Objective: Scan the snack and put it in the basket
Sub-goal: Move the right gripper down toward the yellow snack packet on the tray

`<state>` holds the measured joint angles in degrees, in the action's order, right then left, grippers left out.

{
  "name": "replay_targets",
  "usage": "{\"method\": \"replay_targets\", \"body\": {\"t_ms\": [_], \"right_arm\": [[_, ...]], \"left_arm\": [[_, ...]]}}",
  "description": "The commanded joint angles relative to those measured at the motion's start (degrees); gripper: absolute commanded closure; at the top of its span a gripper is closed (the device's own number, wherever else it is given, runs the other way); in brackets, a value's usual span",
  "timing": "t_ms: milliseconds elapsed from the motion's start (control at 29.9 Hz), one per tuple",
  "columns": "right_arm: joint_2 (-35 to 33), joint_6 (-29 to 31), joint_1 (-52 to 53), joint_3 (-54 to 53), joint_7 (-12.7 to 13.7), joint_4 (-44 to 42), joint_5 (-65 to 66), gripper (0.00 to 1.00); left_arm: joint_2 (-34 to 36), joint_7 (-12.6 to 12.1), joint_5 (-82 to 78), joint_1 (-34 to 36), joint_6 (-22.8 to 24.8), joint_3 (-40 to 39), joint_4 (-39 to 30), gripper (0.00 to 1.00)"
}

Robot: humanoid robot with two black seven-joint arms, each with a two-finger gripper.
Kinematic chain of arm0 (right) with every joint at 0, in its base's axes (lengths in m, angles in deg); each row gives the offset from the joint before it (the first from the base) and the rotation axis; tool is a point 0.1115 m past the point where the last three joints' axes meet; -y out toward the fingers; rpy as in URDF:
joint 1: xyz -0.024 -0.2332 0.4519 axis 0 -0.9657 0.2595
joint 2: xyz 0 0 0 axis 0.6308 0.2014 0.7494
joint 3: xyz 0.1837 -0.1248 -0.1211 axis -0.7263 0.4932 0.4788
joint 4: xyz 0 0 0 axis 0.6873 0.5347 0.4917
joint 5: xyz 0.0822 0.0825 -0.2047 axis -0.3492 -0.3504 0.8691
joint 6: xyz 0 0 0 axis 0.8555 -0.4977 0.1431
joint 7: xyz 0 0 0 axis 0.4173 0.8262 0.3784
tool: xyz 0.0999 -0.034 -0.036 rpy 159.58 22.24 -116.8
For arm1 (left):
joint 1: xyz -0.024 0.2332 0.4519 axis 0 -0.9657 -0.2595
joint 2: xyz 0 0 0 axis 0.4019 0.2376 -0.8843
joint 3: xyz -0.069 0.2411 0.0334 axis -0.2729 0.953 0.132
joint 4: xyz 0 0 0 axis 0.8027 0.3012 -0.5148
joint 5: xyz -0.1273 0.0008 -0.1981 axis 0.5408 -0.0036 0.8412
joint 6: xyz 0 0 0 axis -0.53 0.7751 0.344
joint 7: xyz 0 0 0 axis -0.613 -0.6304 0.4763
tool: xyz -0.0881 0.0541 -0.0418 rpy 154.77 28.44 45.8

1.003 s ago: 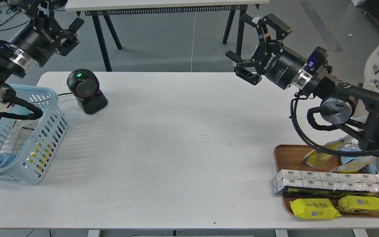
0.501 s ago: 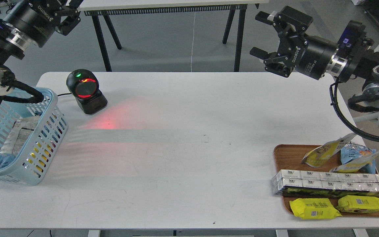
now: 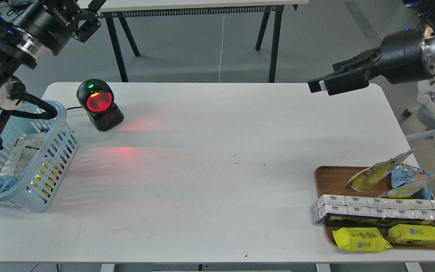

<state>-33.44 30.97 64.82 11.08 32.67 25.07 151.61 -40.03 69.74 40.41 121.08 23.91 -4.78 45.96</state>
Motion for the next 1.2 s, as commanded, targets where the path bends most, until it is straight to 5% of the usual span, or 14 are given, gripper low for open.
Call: {"method": "replay_targets", "body": {"t_ms": [0, 234, 568, 1170], "right_arm": [[-5.35, -1.66, 0.48, 0.24, 0.02, 4.89, 18.17, 0.01], [-15.81, -10.18, -4.87, 0.85, 0.02, 6.49, 40.30, 0.01], [-21.18, -11.42, -11.47, 0.59, 0.02, 6.40, 40.30, 0.01], [-14.33, -11.51, -18.85, -0.11, 0.02, -0.98, 40.30, 0.01]], "left_arm": [[-0.03, 0.00, -0.01, -0.29, 0.00, 0.07, 0.00, 0.00], [-0.03, 0.00, -0.10, -0.64, 0.00, 0.07, 0.27, 0.00], [-1.52, 0.00, -0.36, -0.64, 0.00, 0.33, 0.35, 0.00], [-1.61, 0.00, -0.45, -1.79, 0.00, 0.33, 0.79, 0.00]]}}
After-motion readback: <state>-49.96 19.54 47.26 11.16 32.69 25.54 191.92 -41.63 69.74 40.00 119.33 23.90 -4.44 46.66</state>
